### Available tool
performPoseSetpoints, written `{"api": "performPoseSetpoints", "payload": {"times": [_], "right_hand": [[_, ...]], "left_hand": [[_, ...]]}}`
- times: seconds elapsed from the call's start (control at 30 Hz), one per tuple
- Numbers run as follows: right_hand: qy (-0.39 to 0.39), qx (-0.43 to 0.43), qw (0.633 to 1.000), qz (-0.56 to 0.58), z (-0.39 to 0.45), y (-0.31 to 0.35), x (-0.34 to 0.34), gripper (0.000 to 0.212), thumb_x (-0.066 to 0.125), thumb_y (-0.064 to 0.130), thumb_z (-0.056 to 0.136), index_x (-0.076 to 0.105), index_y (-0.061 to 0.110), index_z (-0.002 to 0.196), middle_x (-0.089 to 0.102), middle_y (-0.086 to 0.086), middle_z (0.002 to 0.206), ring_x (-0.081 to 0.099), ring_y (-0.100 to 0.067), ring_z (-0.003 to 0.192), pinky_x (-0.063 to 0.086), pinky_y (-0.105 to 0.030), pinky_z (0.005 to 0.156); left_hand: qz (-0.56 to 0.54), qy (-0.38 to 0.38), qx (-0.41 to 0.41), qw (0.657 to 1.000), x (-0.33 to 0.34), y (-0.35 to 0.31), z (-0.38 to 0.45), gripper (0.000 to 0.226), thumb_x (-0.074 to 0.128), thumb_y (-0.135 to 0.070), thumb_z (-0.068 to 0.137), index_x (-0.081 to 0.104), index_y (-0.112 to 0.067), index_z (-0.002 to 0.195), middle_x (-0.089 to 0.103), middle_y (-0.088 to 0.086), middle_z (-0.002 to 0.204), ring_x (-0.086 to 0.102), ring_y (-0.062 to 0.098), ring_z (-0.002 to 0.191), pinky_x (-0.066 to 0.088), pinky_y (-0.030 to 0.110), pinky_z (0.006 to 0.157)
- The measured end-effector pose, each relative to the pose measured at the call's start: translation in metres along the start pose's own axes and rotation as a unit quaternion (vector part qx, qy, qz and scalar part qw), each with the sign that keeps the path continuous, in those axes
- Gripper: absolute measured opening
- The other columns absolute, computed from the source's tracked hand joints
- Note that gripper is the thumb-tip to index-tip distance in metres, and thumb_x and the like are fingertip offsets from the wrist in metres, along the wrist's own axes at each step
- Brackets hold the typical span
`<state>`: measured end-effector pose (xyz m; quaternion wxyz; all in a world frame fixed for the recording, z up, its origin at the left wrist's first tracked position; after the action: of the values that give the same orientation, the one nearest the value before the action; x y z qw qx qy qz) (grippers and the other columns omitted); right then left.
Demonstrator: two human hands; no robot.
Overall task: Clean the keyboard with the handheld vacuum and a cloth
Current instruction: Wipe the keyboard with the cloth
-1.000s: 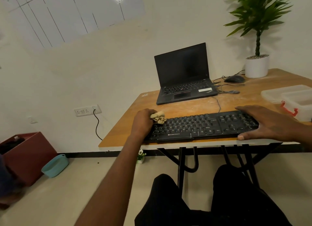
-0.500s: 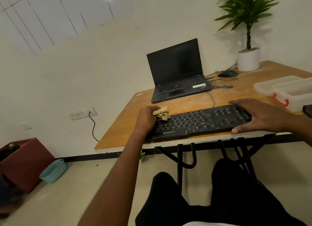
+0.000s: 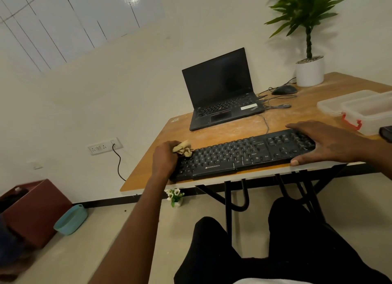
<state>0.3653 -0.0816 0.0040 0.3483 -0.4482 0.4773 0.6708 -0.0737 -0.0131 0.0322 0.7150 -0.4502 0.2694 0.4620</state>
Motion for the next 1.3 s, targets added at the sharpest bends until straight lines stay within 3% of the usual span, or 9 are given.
{"api": "performPoseSetpoints", "payload": {"times": [0.23,0.53,0.77,1.13,1.3], "right_hand": [[-0.002,-0.003,1.000,0.004,0.003,-0.003,0.003,0.126,0.053,0.102,0.053,0.017,0.041,0.158,0.032,0.005,0.161,0.034,-0.016,0.142,0.038,-0.043,0.113],[-0.007,0.000,1.000,0.013,0.004,-0.008,0.004,0.124,0.056,0.101,0.054,0.018,0.043,0.157,0.035,0.007,0.159,0.035,-0.012,0.138,0.041,-0.039,0.108],[-0.004,-0.004,1.000,0.019,0.003,-0.003,0.003,0.126,0.055,0.102,0.052,0.020,0.041,0.157,0.036,0.007,0.158,0.035,-0.012,0.138,0.040,-0.038,0.109],[-0.001,0.000,1.000,0.016,0.003,-0.004,0.003,0.127,0.053,0.103,0.052,0.019,0.041,0.157,0.034,0.006,0.159,0.035,-0.014,0.140,0.040,-0.040,0.111],[0.001,0.003,1.000,0.013,0.003,-0.003,0.003,0.127,0.054,0.102,0.052,0.018,0.041,0.157,0.034,0.007,0.159,0.035,-0.013,0.139,0.040,-0.038,0.110]], "left_hand": [[-0.039,0.030,0.048,0.998,0.017,-0.033,-0.004,0.035,0.063,0.002,0.095,0.079,-0.016,0.121,0.079,0.007,0.115,0.069,0.021,0.102,0.047,0.027,0.081],[0.006,0.022,-0.001,1.000,0.002,-0.011,0.008,0.039,0.060,0.004,0.095,0.077,-0.015,0.125,0.078,0.010,0.117,0.068,0.026,0.106,0.045,0.028,0.082],[0.002,0.031,0.012,0.999,0.009,-0.018,0.007,0.041,0.065,0.004,0.092,0.078,-0.017,0.124,0.078,0.009,0.117,0.068,0.027,0.105,0.051,0.034,0.085],[0.001,0.037,0.010,0.999,0.011,-0.022,0.012,0.038,0.066,0.003,0.092,0.079,-0.017,0.122,0.078,0.010,0.113,0.069,0.027,0.102,0.048,0.029,0.080],[-0.002,0.034,0.006,0.999,0.013,-0.028,0.013,0.039,0.068,0.001,0.091,0.078,-0.019,0.124,0.078,0.009,0.116,0.069,0.028,0.107,0.052,0.035,0.087]]}}
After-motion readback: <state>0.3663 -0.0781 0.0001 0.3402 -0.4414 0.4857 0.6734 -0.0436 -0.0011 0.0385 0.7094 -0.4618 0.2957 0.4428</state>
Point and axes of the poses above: each hand's wrist, its own z-axis towards the middle knuckle, its own x-axis out of the palm, y = z × x, the point moved 3 cm from there along z, towards the middle knuckle
